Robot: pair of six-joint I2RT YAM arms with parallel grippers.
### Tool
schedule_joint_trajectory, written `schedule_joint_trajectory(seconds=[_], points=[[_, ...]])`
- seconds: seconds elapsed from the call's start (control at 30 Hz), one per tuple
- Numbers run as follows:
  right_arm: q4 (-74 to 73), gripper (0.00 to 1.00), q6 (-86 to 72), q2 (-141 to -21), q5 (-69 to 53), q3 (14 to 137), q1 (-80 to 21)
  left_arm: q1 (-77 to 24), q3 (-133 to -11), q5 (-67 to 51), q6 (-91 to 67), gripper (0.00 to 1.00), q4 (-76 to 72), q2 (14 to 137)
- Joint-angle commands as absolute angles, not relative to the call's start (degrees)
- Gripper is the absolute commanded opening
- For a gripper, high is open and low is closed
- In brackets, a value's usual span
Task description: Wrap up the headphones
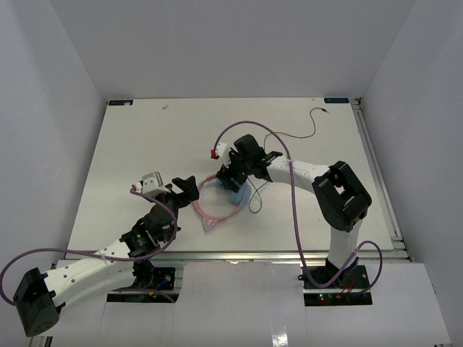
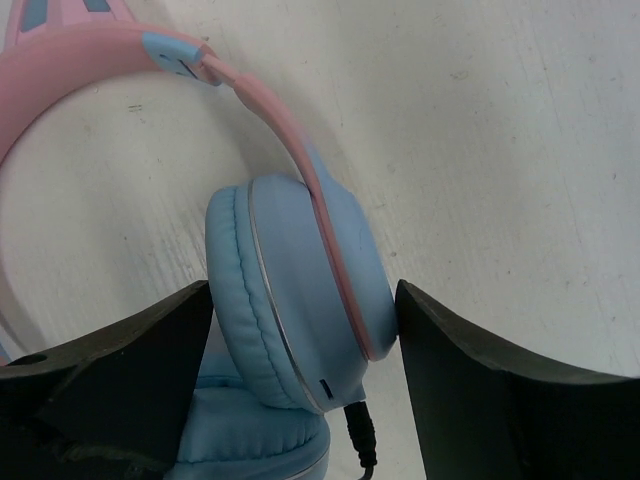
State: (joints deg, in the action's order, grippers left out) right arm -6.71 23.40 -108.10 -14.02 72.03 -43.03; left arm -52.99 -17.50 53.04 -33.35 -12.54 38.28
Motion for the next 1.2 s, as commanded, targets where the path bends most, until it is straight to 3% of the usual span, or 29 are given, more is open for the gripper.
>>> schedule_joint_trajectory(seconds=[0.0,0.3,0.37,0.63,0.8,0.87,1.17], points=[[-5.22,0.62,22.4,-109.74,-10.62,73.09,-42.93,-53.09,-17.49,51.1,-31.59,0.97,-14.59,38.81],[-4.66,0.14,17.7,-109.38,-8.49,73.38,-42.8,-53.09,-18.46,49.47,-30.22,0.95,-14.51,40.61],[-4.75,0.08,14.68,-107.23,-6.37,73.24,-42.8,-53.09,-18.76,48.86,-29.65,0.94,-14.61,41.15],[-7.84,0.08,-2.64,-91.92,13.27,67.82,-42.8,-53.09,-24.67,46.82,-30.37,0.92,-8.41,45.34],[-9.06,0.08,-8.2,-81.61,14.9,61.54,-43.51,-53.09,-30.9,42.64,-27.7,0.87,-4.57,50.85],[-8.52,0.08,-9.45,-77.46,15.88,58.56,-44.3,-53.09,-35.18,42.65,-29.66,0.87,3.71,55.65],[-6.13,0.08,-11.15,-66.17,15.21,49.57,-46.54,-53.09,-50.48,36.51,-26.39,0.89,14.71,70.74]])
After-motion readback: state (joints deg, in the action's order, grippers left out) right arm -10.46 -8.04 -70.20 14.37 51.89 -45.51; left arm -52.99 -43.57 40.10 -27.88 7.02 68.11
